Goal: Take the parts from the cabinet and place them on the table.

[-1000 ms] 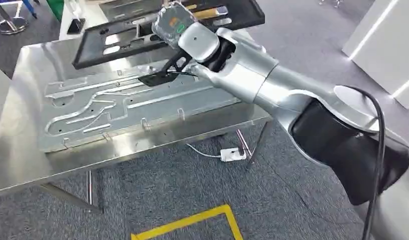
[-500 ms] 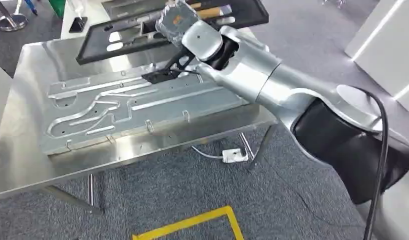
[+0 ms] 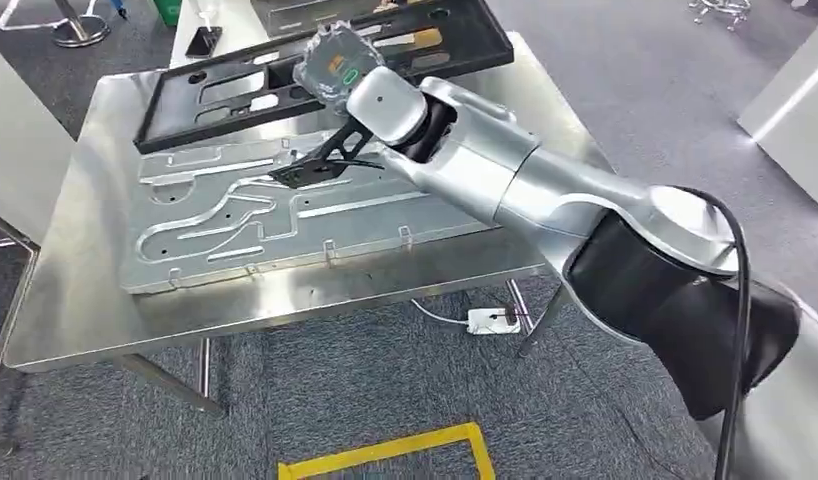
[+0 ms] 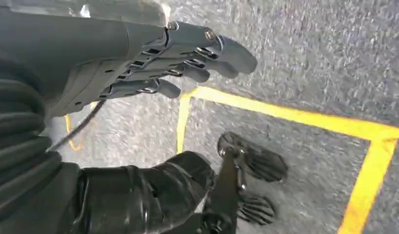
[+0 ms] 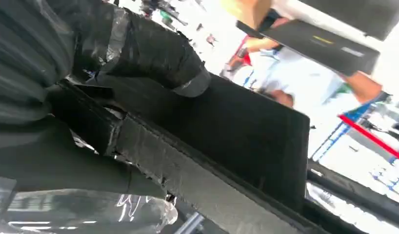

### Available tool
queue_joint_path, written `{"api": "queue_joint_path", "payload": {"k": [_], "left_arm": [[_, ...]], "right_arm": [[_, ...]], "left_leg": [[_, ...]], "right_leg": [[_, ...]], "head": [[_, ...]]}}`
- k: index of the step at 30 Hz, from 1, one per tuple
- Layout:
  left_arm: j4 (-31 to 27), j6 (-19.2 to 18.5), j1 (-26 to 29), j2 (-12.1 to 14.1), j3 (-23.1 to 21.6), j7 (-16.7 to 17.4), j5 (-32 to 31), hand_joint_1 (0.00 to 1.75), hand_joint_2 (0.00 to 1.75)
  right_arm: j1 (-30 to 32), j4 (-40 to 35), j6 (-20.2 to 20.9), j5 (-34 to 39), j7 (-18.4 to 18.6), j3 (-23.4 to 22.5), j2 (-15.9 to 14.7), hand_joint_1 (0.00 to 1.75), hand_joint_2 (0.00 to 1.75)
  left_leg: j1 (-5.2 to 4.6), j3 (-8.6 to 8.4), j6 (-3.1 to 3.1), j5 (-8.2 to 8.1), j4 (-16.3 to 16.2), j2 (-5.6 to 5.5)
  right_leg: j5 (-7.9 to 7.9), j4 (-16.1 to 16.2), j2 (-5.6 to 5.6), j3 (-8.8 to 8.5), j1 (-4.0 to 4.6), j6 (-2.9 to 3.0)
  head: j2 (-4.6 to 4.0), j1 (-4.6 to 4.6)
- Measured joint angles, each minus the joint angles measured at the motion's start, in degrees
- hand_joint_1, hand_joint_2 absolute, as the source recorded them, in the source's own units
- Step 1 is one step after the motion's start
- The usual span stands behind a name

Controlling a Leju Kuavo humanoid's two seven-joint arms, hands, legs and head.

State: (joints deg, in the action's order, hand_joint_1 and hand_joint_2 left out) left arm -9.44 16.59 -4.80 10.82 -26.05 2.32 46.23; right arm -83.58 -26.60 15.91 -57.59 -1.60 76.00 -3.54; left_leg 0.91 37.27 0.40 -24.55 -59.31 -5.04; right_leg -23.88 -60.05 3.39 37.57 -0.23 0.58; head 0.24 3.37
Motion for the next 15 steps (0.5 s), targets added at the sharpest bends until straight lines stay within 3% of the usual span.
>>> {"api": "queue_joint_path", "payload": {"k": [2, 3, 4, 5, 7, 8, 9, 11, 12, 13, 14, 15], "left_arm": [[0.0, 0.0, 0.2, 0.0, 0.0, 0.0, 0.0, 0.00, 1.75], [0.0, 0.0, 0.4, 0.0, 0.0, 0.0, 0.0, 0.00, 1.75], [0.0, -0.1, 0.4, 0.0, 0.0, 0.0, 0.0, 0.00, 1.75], [0.0, 0.0, 0.3, 0.0, 0.0, 0.0, 0.0, 0.00, 1.75], [0.0, 0.1, 0.3, 0.0, 0.0, -0.1, 0.0, 0.00, 1.75], [0.0, 0.1, 0.3, 0.0, 0.0, -0.2, 0.0, 0.00, 1.75], [0.0, 0.1, 0.3, 0.0, 0.0, -0.5, 0.0, 0.00, 1.75], [0.0, 0.1, 0.3, 0.0, 0.0, -1.0, 0.0, 0.00, 1.75], [0.0, 0.0, 0.3, 0.1, 0.0, -1.2, -0.1, 0.00, 1.75], [0.0, -0.3, 0.2, 0.1, 0.0, -1.4, -0.2, 0.00, 1.75], [0.0, -0.6, 0.2, 0.1, 0.0, -1.6, -0.2, 0.00, 1.75], [0.0, -0.8, 0.2, 0.1, 0.0, -1.7, -0.2, 0.00, 1.75]], "right_arm": [[0.1, 0.2, -0.1, 0.0, -0.3, 0.0, 0.2, 1.75, 1.75], [0.2, 0.2, -0.2, 0.0, -0.5, 0.0, 0.6, 1.75, 1.75], [0.1, 0.3, -0.3, 0.0, -0.5, 0.0, 0.5, 1.75, 1.75], [0.1, 0.5, -0.3, 0.0, -0.5, 0.0, 0.5, 1.75, 1.75], [0.3, 0.6, -0.4, 0.0, -0.5, 0.0, 0.5, 1.75, 1.75], [0.6, 0.7, -0.4, 0.0, -0.5, 0.0, 0.5, 1.75, 1.75], [0.8, 0.7, -0.4, 0.0, -0.5, 0.0, 0.5, 1.75, 1.75], [0.8, 0.8, -0.4, 0.0, -0.5, 0.0, 0.5, 1.75, 1.75], [0.8, 0.8, -0.4, 0.0, -0.5, 0.0, 0.5, 1.75, 1.75], [0.7, 0.8, -0.4, 0.0, -0.4, 0.0, 0.5, 1.75, 1.75], [0.7, 0.9, -0.4, 0.0, -0.4, 0.0, 0.5, 1.75, 1.75], [0.7, 0.9, -0.4, 0.0, -0.4, 0.0, 0.5, 1.75, 1.75]], "left_leg": [[0.11, -0.02, -0.78, 0.12, 0.4, -1.00], [0.19, 0.38, -0.89, -0.62, -0.1, 0.61], [-0.07, 1.35, -1.21, -2.23, -2.8, 2.66], [0.01, 3.28, -1.46, -4.28, -7.1, 3.68], [0.17, 7.22, -1.89, -6.67, -14.8, 4.40], [0.25, 8.04, -1.98, -6.36, -15.9, 4.56], [0.33, 7.35, -2.05, -4.62, -14.1, 4.66], [0.41, 2.79, -1.98, 0.11, -5.0, 4.77], [0.41, 0.59, -1.84, 1.00, -0.1, 4.96], [-0.02, -0.24, -1.63, 0.26, 0.4, 4.97], [-0.12, -0.07, -1.02, 0.59, 0.6, 4.74], [-0.19, 0.01, -0.82, 0.54, 0.5, 4.75]], "right_leg": [[0.20, 0.6, -0.97, -0.43, -0.15, 0.40], [0.38, 1.2, -1.35, -0.99, -0.38, 0.60], [0.38, 1.5, -1.56, -1.32, -0.36, 0.69], [0.35, 1.4, -1.79, -1.41, -0.32, 0.76], [0.24, 1.4, -2.15, -1.48, -0.28, 0.82], [0.20, 1.3, -2.23, -1.48, -0.29, 0.85], [0.11, 1.2, -2.29, -1.50, -0.32, 0.73], [-0.17, 0.9, -2.34, -1.60, -0.40, 0.47], [-0.33, 0.9, -2.38, -1.71, -0.42, 0.24], [-0.35, 0.9, -2.36, -1.46, -0.02, 0.01], [-0.30, 0.8, -2.35, -1.38, -0.06, -0.18], [-0.18, 0.9, -2.37, -1.38, -0.09, -0.38]], "head": [[0.00, 0.02], [0.00, -0.02], [0.00, -0.17], [0.00, -0.09], [0.00, -0.17], [0.00, -0.13], [0.00, -0.17], [0.00, -0.17], [0.00, -0.15], [0.00, -0.21], [0.00, -0.02], [0.00, -0.09]]}}
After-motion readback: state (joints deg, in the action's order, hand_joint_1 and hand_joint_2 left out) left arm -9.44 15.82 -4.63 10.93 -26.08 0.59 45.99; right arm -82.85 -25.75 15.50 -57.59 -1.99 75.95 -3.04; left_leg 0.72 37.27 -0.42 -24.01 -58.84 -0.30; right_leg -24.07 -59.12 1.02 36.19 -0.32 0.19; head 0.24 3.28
